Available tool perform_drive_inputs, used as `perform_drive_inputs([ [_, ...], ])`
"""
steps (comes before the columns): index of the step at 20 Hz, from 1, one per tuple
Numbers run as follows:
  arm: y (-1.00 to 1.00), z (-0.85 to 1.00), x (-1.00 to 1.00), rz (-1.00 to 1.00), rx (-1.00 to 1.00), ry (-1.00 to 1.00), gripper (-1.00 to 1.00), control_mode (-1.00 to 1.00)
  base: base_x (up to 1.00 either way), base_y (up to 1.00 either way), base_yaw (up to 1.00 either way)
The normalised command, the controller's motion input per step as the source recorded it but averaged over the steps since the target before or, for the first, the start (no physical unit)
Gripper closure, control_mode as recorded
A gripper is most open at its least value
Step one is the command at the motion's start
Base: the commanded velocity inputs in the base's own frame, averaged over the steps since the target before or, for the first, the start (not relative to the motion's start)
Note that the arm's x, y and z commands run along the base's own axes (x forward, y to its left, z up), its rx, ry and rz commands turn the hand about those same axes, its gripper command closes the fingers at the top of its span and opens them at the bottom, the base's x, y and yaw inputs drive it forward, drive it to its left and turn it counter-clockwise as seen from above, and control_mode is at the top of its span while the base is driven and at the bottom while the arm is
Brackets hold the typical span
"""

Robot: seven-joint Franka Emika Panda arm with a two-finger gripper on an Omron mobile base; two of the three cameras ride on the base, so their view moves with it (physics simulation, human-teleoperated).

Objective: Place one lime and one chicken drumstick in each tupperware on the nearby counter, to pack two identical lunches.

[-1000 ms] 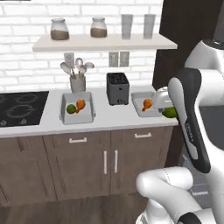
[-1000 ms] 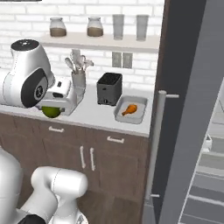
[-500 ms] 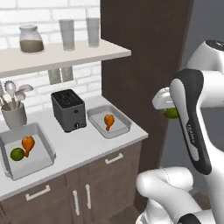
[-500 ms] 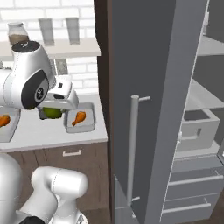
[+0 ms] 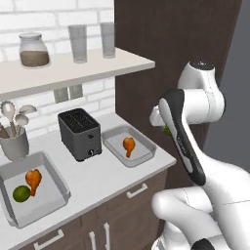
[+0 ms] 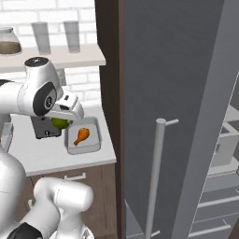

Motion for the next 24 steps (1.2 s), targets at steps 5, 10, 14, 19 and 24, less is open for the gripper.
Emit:
perform_drive_inputs([
  [5, 0.37, -1.00, 1.00, -0.08, 0.00, 0.00, 1.00, -1.00, 0.00, 0.00, 0.00],
  [10, 0.31, -1.00, 1.00, -0.09, 0.00, 0.00, 1.00, -1.00, 0.00, 0.00, 0.00],
  [14, 0.00, -0.88, 1.00, -0.10, 0.00, 0.00, 1.00, -1.00, 0.00, 0.00, 0.00],
  [19, 0.00, -0.58, 1.00, -0.12, 0.00, 0.01, 1.00, -1.00, 0.00, 0.00, 0.00],
  [24, 0.06, -0.35, 0.99, -0.09, 0.00, 0.04, 1.00, -1.00, 0.00, 0.00, 0.00],
])
